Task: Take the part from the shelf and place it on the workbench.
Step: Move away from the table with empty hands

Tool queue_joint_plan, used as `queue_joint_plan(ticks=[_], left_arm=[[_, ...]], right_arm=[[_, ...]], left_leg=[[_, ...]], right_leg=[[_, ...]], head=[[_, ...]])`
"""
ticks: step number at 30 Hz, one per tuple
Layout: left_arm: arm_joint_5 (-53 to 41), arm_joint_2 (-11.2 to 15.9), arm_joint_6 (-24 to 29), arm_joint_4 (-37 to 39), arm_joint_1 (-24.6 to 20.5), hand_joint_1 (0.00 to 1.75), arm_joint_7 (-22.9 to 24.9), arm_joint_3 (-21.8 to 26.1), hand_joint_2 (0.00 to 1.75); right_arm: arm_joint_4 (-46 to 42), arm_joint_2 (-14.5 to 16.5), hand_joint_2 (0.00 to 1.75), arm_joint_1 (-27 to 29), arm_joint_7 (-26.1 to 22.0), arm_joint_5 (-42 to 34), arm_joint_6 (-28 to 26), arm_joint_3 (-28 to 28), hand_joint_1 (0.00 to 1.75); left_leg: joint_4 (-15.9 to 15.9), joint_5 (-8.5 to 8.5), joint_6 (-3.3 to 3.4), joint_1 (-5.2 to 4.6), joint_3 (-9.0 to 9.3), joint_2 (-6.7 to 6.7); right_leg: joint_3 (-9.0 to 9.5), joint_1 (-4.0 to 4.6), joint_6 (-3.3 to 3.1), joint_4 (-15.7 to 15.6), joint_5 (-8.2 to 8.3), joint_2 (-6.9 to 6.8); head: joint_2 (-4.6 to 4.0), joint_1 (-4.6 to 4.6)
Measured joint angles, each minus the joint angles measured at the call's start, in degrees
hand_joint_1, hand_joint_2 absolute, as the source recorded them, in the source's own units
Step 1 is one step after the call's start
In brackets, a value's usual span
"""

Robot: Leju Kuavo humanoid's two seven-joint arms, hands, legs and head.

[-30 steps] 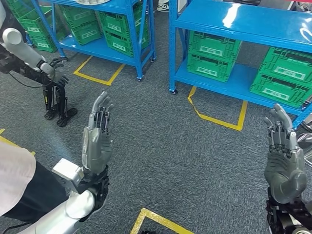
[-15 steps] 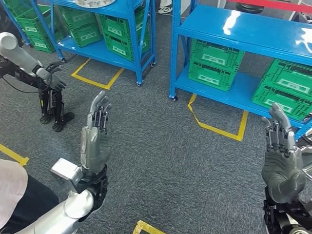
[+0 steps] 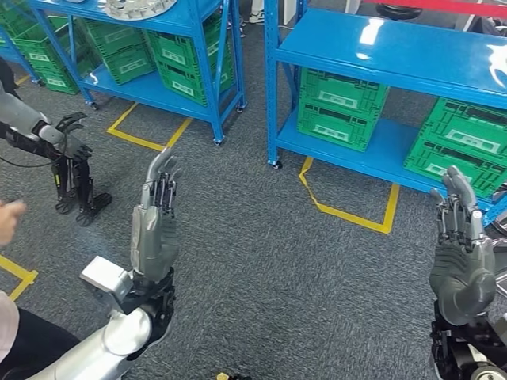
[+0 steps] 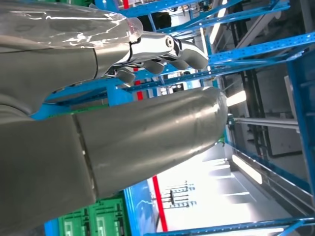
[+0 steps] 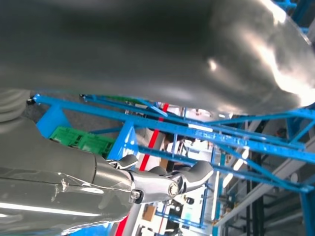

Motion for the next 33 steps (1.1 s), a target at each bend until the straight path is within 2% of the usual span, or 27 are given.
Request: queue_joint_plan(ticks=[1,2,5,6,7,8,10,11,12,13,15,17,20,21,22,23,25,26,27,28,29,30,31,32,33], left_arm=[[0.1,0.0,-0.1,0.0,0.0,0.0,0.0,0.0,0.0],[0.2,0.0,-0.1,0.0,-0.1,0.0,0.0,0.0,0.0],[0.9,0.0,-0.4,0.0,-0.4,0.0,-0.2,-0.1,0.0],[1.2,0.0,-0.5,0.0,-0.6,0.0,-0.4,-0.1,0.0],[1.6,0.0,-0.6,0.0,-0.9,0.0,-0.7,-0.1,0.0],[2.0,-0.1,-0.6,0.1,-1.1,0.0,-1.1,-0.1,0.0],[2.7,-0.2,-0.7,0.2,-1.5,0.0,-1.7,-0.1,0.0],[3.0,-0.3,-0.7,0.3,-1.6,0.0,-1.9,-0.2,0.0],[3.2,-0.4,-0.7,0.4,-1.7,0.0,-2.1,-0.2,0.0],[3.4,-0.4,-0.7,0.5,-2.0,0.0,-2.1,-0.2,0.0],[3.5,-0.6,-0.7,0.8,-2.4,0.0,-2.2,-0.2,0.0],[3.6,-0.6,-0.7,1.0,-2.7,0.0,-2.2,-0.2,0.0],[3.5,-0.7,-0.3,1.2,-2.9,0.0,-2.1,-0.3,0.0],[3.5,-0.7,-0.2,1.2,-3.0,0.0,-2.1,-0.3,0.0],[3.4,-0.7,-0.1,1.2,-3.2,0.0,-2.2,-0.3,0.0],[3.4,-0.6,-0.1,1.2,-3.2,0.0,-2.2,-0.3,0.0],[3.5,-0.6,-0.1,1.4,-3.2,0.0,-2.2,-0.3,0.0],[3.5,-0.6,-0.1,1.5,-3.2,0.0,-2.2,-0.3,0.0],[3.5,-0.6,-0.1,1.6,-3.1,0.0,-2.2,-0.3,0.0],[3.5,-0.6,-0.1,1.7,-3.1,0.0,-2.2,-0.3,0.0],[3.5,-0.6,-0.1,1.9,-3.1,0.0,-2.2,-0.3,0.0],[3.5,-0.6,-0.1,2.0,-3.1,0.0,-2.2,-0.3,0.0],[3.5,-0.6,-0.1,2.0,-3.1,0.0,-2.1,-0.3,0.0],[3.4,-0.6,-0.1,2.1,-3.1,0.0,-2.1,-0.3,0.0],[3.4,-0.6,-0.1,2.2,-3.1,0.0,-2.1,-0.3,0.0]], right_arm=[[0.0,0.0,0.0,0.0,0.2,0.0,0.1,0.0,0.0],[0.0,0.0,0.0,0.0,0.3,0.0,0.2,0.1,0.0],[0.2,0.0,0.0,0.2,0.4,0.0,0.5,0.4,0.0],[0.3,0.0,0.0,0.2,0.4,0.0,0.6,0.5,0.0],[0.4,0.0,0.0,0.2,0.3,0.0,0.7,0.6,0.0],[0.5,0.1,0.0,0.2,0.3,0.0,0.9,0.8,0.0],[0.9,0.2,0.0,0.3,0.3,0.0,1.2,1.1,0.0],[1.1,0.2,0.0,0.5,0.3,0.0,1.3,1.3,0.0],[1.3,0.2,0.0,0.6,0.3,-0.1,1.4,1.5,0.0],[1.5,0.3,0.0,0.6,0.3,-0.2,1.5,1.6,0.0],[1.8,0.4,0.0,0.7,0.3,-0.2,1.7,2.0,0.0],[2.1,0.4,0.0,0.6,0.3,-0.2,1.8,2.3,0.0],[2.4,0.7,0.0,0.5,0.3,-0.3,2.0,2.6,0.0],[2.5,0.8,0.0,0.4,0.3,-0.3,2.0,2.6,0.0],[2.6,0.9,0.0,0.3,0.3,-0.3,2.0,2.7,0.0],[2.7,1.0,0.0,0.2,0.3,-0.3,2.1,2.7,0.0],[3.0,1.2,0.0,0.1,0.3,-0.3,2.1,2.8,0.0],[3.2,1.3,0.0,0.1,0.3,-0.3,2.1,2.9,0.0],[3.3,1.3,0.0,0.1,0.3,-0.3,2.1,3.0,0.0],[3.5,1.3,0.0,0.1,0.3,-0.3,2.1,3.1,0.0],[3.7,1.4,0.0,0.1,0.3,-0.3,2.1,3.2,0.0],[3.9,1.4,0.0,0.1,0.3,-0.3,2.1,3.3,0.0],[4.0,1.4,0.0,0.1,0.3,-0.4,2.1,3.3,0.0],[4.1,1.4,0.0,0.0,0.3,-0.4,2.1,3.3,0.0],[4.1,1.5,0.0,0.0,0.3,-0.4,2.1,3.3,0.0]], left_leg=[[-2.9,1.59,0.37,-0.16,0.84,0.08],[-4.5,2.44,0.81,-0.35,1.32,0.11],[-5.6,2.16,1.99,-0.44,2.57,-0.04],[-5.8,2.02,2.32,-0.32,3.25,-0.06],[-5.9,1.8,2.62,-0.26,3.93,-0.06],[-5.9,1.47,2.86,-0.24,4.44,-0.04],[-5.9,0.67,3.17,-0.37,5.28,-0.08],[-5.9,0.22,3.23,-0.47,5.76,-0.12],[-5.9,-0.25,3.24,-0.58,6.36,-0.19],[-5.9,-0.75,3.24,-0.7,7.06,-0.26],[-5.9,-1.81,3.09,-0.91,8.58,-0.34],[-5.8,-2.65,2.65,-1.03,9.21,-0.46],[-5.4,-3.18,1.76,-1.03,9.42,-0.44],[-4.5,-3.37,1.48,-1.0,9.27,-0.37],[-2.6,-3.78,1.12,-0.9,8.37,-0.31],[0.3,-4.47,0.73,-0.7,6.69,-0.25],[7.6,-6.45,-0.17,-0.15,1.55,-0.17],[9.9,-7.32,-0.52,0.16,-0.69,-0.13],[10.4,-7.48,-0.79,0.44,-2.13,-0.09],[8.8,-6.49,-0.97,0.65,-2.39,-0.06],[5.4,-4.26,-1.03,0.81,-1.58,0.0],[1.2,-1.23,-1.0,0.89,-0.22,0.11],[-2.0,0.71,-0.9,0.8,0.87,0.26],[-4.1,1.69,-0.56,0.6,1.66,0.45],[-4.9,2.0,-0.09,0.36,1.9,0.53]], right_leg=[[0.39,0.05,0.28,-0.1,-0.47,0.08],[0.65,0.09,0.62,-0.2,-0.85,0.11],[1.5,0.13,1.76,0.0,-1.27,0.01],[1.3,0.13,1.98,1.3,-1.66,-0.05],[0.34,0.09,2.11,3.5,-2.56,-0.1],[-1.55,0.05,2.18,7.0,-3.86,-0.12],[-6.31,0.07,2.4,14.7,-6.9,-0.12],[-8.15,0.09,2.51,16.8,-7.76,-0.12],[-9.03,0.1,2.53,16.8,-7.47,-0.12],[-8.96,0.15,2.39,14.8,-5.88,-0.12],[-7.11,0.48,1.56,7.2,-0.18,-0.11],[-5.48,0.97,0.75,1.7,2.62,-0.17],[-4.17,1.0,0.01,0.0,2.79,-0.14],[-3.6,0.83,-0.18,-0.5,2.83,-0.11],[-2.82,0.65,-0.35,-0.7,2.82,-0.11],[-2.31,0.51,-0.46,-0.9,2.66,-0.13],[-1.63,0.48,-0.62,-1.0,2.06,-0.16],[-1.26,0.45,-0.57,-1.0,1.65,-0.16],[-0.79,0.41,-0.47,-1.0,1.18,-0.14],[-0.23,0.34,-0.32,-1.0,0.69,-0.11],[0.43,0.23,-0.13,-0.9,0.15,-0.09],[0.97,0.12,0.13,-0.9,-0.39,-0.08],[1.55,0.04,0.43,-1.0,-0.87,0.0],[1.87,-0.02,0.82,-1.0,-1.32,0.05],[2.17,-0.03,1.23,-1.0,-1.61,0.06]], head=[[0.0,0.0],[0.0,0.0],[0.0,-0.02],[0.0,0.06],[0.0,0.14],[0.0,0.22],[0.0,0.28],[0.0,0.28],[0.0,0.28],[0.0,0.28],[0.0,0.29],[0.0,0.33],[0.0,0.33],[0.0,0.27],[0.0,0.2],[0.0,0.08],[0.0,-0.23],[0.0,-0.32],[0.0,-0.36],[0.0,-0.39],[0.0,-0.43],[0.0,-0.48],[0.0,-0.45],[0.0,-0.5],[0.0,-0.51]])
